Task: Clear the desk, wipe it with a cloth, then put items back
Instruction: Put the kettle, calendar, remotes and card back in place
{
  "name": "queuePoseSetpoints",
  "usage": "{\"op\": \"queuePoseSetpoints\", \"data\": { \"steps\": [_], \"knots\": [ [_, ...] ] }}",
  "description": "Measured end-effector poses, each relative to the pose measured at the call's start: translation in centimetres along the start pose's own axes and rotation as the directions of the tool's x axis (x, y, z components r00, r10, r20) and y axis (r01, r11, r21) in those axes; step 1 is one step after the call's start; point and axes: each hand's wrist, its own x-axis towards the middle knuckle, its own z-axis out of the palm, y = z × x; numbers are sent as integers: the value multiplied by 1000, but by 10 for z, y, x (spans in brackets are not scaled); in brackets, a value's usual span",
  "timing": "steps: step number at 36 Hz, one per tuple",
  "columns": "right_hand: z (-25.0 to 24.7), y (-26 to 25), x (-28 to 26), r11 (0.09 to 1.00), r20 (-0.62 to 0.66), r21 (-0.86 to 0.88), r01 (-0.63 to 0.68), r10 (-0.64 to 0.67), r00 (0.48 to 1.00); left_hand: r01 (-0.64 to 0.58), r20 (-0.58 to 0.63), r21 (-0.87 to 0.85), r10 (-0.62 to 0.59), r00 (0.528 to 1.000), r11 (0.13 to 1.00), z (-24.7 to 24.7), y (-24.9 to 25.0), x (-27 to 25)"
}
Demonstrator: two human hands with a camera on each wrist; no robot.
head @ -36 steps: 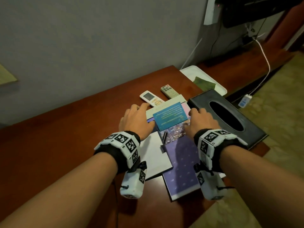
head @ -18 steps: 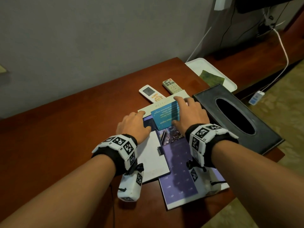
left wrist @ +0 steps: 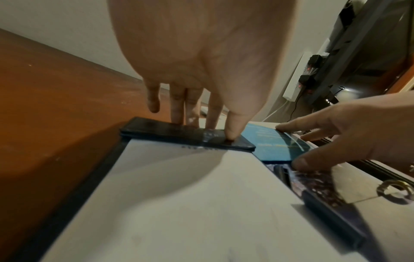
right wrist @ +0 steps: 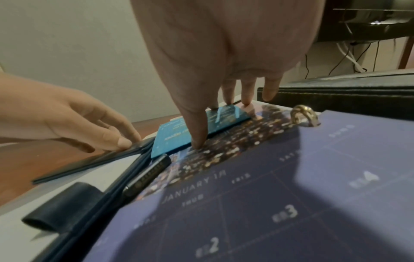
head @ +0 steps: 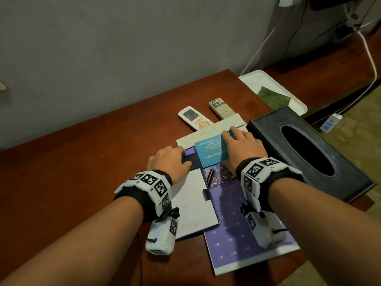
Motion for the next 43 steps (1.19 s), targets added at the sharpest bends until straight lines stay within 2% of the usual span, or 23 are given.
{"op": "queuePoseSetpoints", "data": {
  "steps": [9, 19, 23, 28, 35, 43],
  "knots": [
    [-1, 5, 7, 990, -47, -113, 90, -95, 994, 6, 62, -44, -3, 998, 999, 2, 0, 8],
    [-4, 4, 7, 953, -30, -229, 200, -212, 977, -78, -80, 19, 79, 994, 997, 0, -4, 4],
    [-5, 1, 2, 922, -44, -292, 253, -277, 960, -99, -89, 68, 105, 990, 993, 2, -8, -1],
    [-9, -8, -6, 895, -116, -344, 285, -342, 933, -111, -136, 111, 126, 983, 988, 6, -17, -11],
    [-35, -42, -12, 895, -186, -354, 271, -351, 918, -97, -220, 144, 127, 967, 985, -15, -42, -29],
    [-59, -120, -14, 936, -255, -206, 284, -332, 908, -33, -261, 195, 84, 962, 980, -44, -108, -62]
  ]
}}
